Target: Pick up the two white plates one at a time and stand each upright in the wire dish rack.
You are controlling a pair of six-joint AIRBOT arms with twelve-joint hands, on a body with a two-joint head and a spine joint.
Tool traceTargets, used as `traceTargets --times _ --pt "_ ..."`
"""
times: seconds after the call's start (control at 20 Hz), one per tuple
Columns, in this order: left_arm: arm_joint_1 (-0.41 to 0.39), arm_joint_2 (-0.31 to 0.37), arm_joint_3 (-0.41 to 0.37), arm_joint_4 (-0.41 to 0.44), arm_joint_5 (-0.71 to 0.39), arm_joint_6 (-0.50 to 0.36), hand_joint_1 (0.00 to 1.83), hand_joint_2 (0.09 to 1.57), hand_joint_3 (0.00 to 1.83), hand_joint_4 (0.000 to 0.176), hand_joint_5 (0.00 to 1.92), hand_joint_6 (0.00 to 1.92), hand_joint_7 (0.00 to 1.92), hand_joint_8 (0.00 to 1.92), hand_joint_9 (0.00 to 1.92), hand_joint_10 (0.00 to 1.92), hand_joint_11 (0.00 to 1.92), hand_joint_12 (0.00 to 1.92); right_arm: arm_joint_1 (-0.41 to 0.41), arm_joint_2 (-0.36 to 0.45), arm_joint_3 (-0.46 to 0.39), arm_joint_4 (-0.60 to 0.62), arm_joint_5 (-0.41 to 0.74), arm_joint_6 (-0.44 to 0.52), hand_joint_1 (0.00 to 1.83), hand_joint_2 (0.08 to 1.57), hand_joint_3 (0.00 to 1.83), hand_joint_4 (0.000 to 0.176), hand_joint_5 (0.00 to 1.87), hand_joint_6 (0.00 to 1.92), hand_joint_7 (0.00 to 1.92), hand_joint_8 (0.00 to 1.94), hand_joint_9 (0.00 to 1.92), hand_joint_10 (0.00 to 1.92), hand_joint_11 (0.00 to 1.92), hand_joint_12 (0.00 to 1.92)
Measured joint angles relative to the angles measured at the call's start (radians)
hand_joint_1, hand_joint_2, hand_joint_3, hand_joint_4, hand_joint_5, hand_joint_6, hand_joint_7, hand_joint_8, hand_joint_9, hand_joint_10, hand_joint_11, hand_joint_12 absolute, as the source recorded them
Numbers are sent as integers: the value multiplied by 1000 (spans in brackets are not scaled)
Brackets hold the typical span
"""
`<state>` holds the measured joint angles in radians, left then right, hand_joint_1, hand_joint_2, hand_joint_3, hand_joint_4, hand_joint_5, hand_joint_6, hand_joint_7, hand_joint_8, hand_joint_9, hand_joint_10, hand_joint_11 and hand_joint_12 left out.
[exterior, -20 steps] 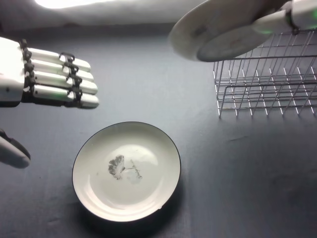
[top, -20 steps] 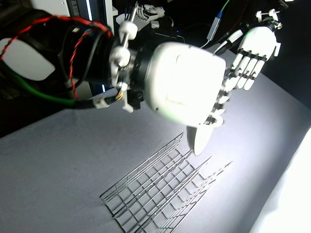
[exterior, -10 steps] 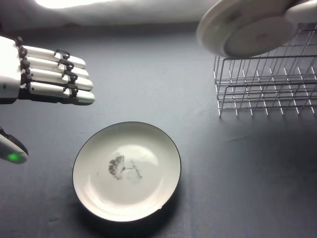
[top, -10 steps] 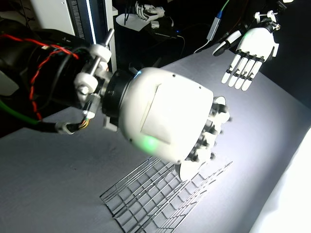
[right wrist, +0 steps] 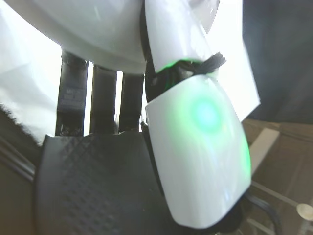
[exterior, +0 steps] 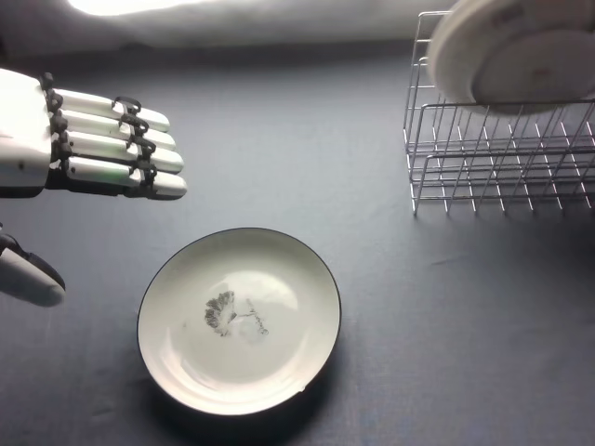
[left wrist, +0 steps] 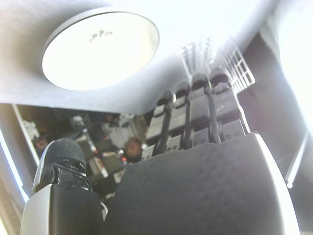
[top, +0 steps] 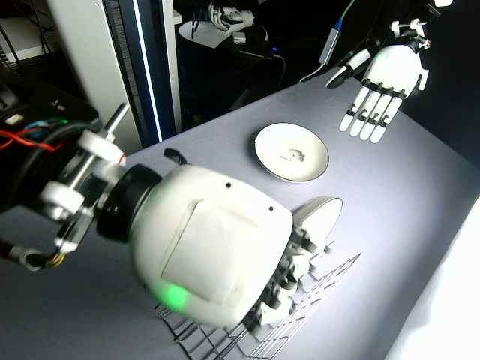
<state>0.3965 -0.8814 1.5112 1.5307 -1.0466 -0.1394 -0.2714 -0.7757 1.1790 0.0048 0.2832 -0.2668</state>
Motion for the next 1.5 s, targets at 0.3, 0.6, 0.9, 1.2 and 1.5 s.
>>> traceTargets --times 0.3,0.6,0.9,1.2,1.5 --pt "35 -14 0 -8 18 9 0 1118 0 0 0 0 0 0 0 0 0 0 -84 1 12 3 29 0 1369 1135 1 0 852 1166 962 1009 874 1180 828 976" --pt "96 -21 -27 -18 71 49 0 1118 0 0 0 0 0 0 0 0 0 0 -143 1 15 -13 41 -8 1351 1187 2 0 766 1320 843 1122 774 1373 690 1000" --pt "196 -35 -42 -23 96 64 0 1137 7 0 0 0 0 0 0 0 0 0 -147 -2 17 -25 71 -8 1305 1132 0 0 722 28 763 4 759 24 418 960" --pt "244 -40 -61 -29 120 64 0 1129 3 0 0 0 0 0 0 0 0 0 -97 -3 -14 -43 57 -11 944 1124 6 0 255 0 262 0 249 0 6 816" --pt "267 -49 -64 -46 148 64 0 1108 0 0 0 0 0 0 0 0 0 0 3 -5 -116 -251 87 -10 683 757 0 0 0 0 0 0 0 0 0 0"
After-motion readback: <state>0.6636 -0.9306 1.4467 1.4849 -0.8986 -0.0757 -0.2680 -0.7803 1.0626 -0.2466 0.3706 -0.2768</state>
